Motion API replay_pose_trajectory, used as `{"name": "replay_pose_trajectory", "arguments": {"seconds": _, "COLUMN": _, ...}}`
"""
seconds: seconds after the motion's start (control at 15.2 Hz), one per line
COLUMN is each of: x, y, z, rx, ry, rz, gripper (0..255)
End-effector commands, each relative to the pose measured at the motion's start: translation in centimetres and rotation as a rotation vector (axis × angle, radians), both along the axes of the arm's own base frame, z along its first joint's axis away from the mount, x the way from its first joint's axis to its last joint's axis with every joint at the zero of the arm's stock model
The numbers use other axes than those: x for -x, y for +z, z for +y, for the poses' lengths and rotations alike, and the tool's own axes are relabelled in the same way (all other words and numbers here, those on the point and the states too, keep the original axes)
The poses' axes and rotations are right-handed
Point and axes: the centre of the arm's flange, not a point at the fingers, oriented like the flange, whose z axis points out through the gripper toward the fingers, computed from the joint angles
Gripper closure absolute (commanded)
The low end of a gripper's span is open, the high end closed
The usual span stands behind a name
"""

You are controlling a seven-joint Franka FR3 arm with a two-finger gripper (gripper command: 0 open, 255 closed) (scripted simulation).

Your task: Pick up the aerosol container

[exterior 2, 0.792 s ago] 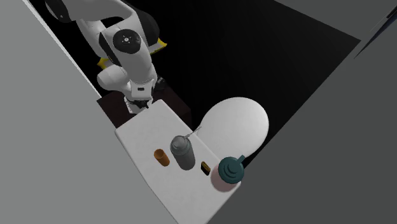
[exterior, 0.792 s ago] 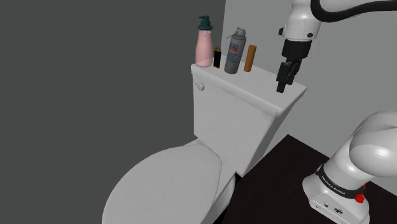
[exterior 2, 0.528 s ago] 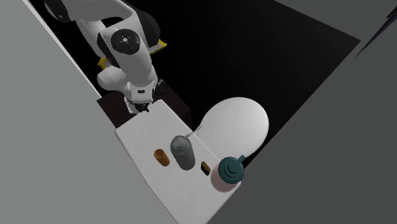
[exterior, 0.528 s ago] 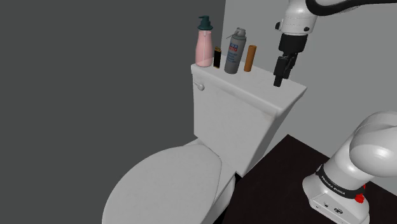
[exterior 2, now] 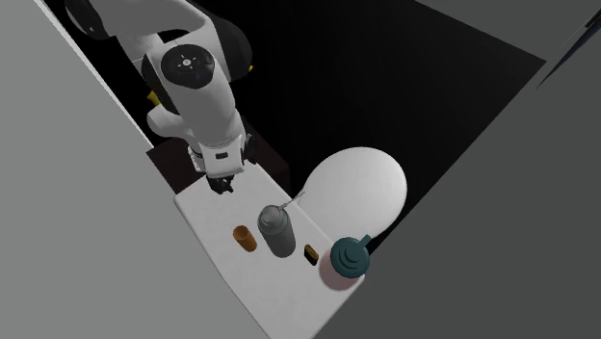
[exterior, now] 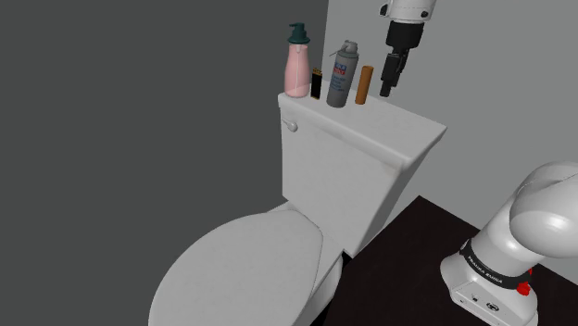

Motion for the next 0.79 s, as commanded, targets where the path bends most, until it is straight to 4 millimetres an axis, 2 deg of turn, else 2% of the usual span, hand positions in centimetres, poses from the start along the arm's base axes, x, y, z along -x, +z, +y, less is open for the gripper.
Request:
{"name": "replay_pose_trajectory", "arguments": {"seconds": 0.0, "x": -2.3, "y": 1.5, "z": -0.4, "rx": 0.004, "ry": 0.039, "rz": -0.02, "gripper": 0}}
{"name": "replay_pose_trajectory", "arguments": {"seconds": 0.73, "x": -13.0, "y": 8.9, "z": -1.1, "rx": 0.022, "ry": 0.245, "rz": -0.13, "gripper": 0}}
